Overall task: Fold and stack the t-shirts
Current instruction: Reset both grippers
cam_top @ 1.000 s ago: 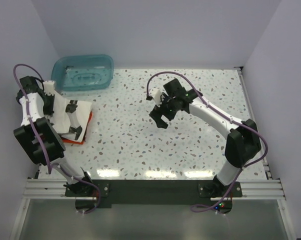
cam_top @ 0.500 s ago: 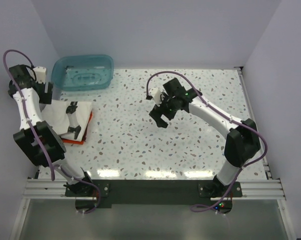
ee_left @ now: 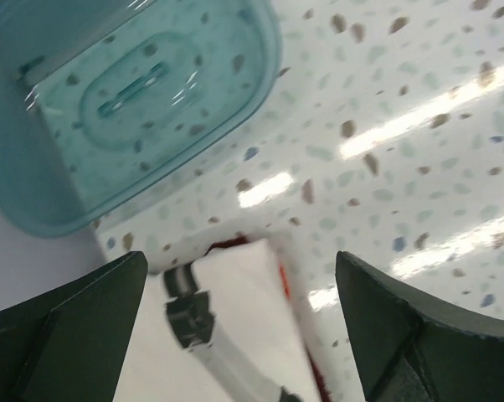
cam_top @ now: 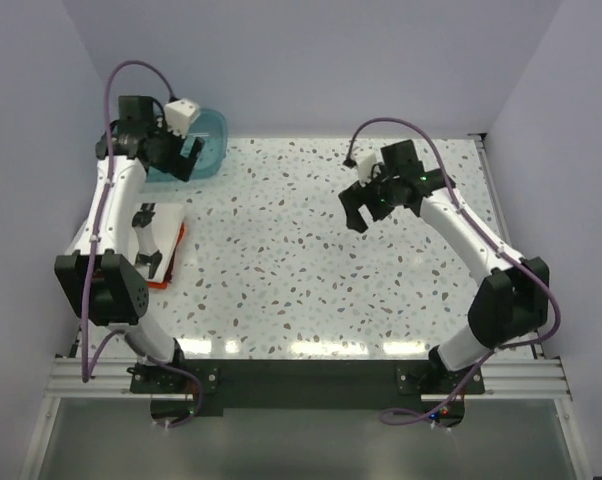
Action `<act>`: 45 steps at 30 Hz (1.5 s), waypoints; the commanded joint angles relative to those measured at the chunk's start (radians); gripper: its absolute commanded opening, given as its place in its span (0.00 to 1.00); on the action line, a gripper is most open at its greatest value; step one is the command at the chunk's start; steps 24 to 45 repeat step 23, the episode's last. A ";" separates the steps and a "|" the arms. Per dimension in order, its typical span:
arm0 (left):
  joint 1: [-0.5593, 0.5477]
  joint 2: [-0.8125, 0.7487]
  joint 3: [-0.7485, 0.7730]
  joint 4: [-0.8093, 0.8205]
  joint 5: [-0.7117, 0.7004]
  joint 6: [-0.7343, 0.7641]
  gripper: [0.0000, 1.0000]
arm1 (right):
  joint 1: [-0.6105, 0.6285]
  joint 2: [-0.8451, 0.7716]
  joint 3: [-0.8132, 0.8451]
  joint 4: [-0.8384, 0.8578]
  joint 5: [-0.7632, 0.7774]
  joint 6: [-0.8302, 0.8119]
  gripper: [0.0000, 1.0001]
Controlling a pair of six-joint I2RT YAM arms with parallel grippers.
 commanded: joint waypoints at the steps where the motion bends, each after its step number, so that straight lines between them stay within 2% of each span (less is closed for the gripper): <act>1: -0.124 0.061 0.054 0.055 0.042 -0.127 1.00 | -0.119 -0.103 -0.067 0.032 -0.020 0.081 0.99; 5: -0.282 0.107 -0.010 0.122 0.069 -0.195 1.00 | -0.272 -0.174 -0.161 0.030 -0.034 0.085 0.99; 10: -0.382 0.081 -0.224 0.231 0.115 -0.230 1.00 | -0.377 -0.270 -0.339 0.064 -0.062 0.072 0.98; 16: -0.388 0.004 -0.429 0.320 0.108 -0.253 1.00 | -0.383 -0.361 -0.477 0.098 -0.059 0.090 0.99; 19: -0.386 -0.042 -0.478 0.345 0.105 -0.248 1.00 | -0.381 -0.389 -0.500 0.105 -0.068 0.099 0.99; 23: -0.386 -0.082 -0.497 0.356 0.097 -0.265 1.00 | -0.381 -0.393 -0.493 0.105 -0.080 0.101 0.98; 45: -0.386 -0.082 -0.497 0.356 0.097 -0.265 1.00 | -0.381 -0.393 -0.493 0.105 -0.080 0.101 0.98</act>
